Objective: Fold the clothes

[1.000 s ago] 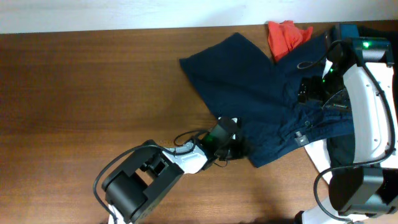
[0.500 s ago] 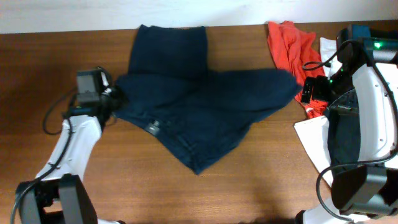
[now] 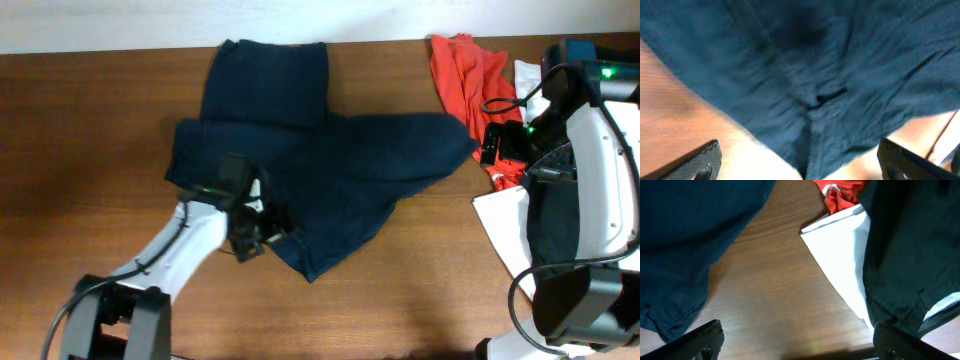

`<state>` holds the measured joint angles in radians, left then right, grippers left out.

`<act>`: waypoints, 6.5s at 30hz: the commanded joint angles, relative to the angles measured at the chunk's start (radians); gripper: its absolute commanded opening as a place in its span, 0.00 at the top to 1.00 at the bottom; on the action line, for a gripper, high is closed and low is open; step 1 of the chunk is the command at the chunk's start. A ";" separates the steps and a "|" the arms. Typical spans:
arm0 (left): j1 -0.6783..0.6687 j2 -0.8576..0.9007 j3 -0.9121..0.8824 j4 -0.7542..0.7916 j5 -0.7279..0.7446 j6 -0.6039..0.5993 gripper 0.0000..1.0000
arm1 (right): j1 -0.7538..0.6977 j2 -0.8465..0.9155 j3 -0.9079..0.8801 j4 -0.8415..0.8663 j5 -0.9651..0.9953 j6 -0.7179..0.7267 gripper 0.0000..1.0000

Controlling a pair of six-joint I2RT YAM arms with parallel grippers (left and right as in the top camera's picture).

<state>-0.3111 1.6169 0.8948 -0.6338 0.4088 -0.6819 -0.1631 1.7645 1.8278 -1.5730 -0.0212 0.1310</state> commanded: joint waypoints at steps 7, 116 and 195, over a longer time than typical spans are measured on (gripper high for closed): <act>-0.252 -0.011 -0.109 0.188 -0.047 -0.171 0.93 | -0.001 -0.007 0.008 -0.018 -0.005 -0.003 0.01; 0.172 -0.273 0.327 -0.433 -0.527 -0.272 1.00 | 0.086 -0.213 -0.302 0.885 -0.035 -0.076 0.96; 0.364 -0.054 0.619 -0.562 -0.492 0.209 1.00 | 0.865 0.401 -0.143 0.611 -0.486 0.053 0.96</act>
<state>0.0528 1.6100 1.4944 -1.1873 -0.0685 -0.4892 0.6338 2.1040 1.6978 -0.9985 -0.4191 0.1097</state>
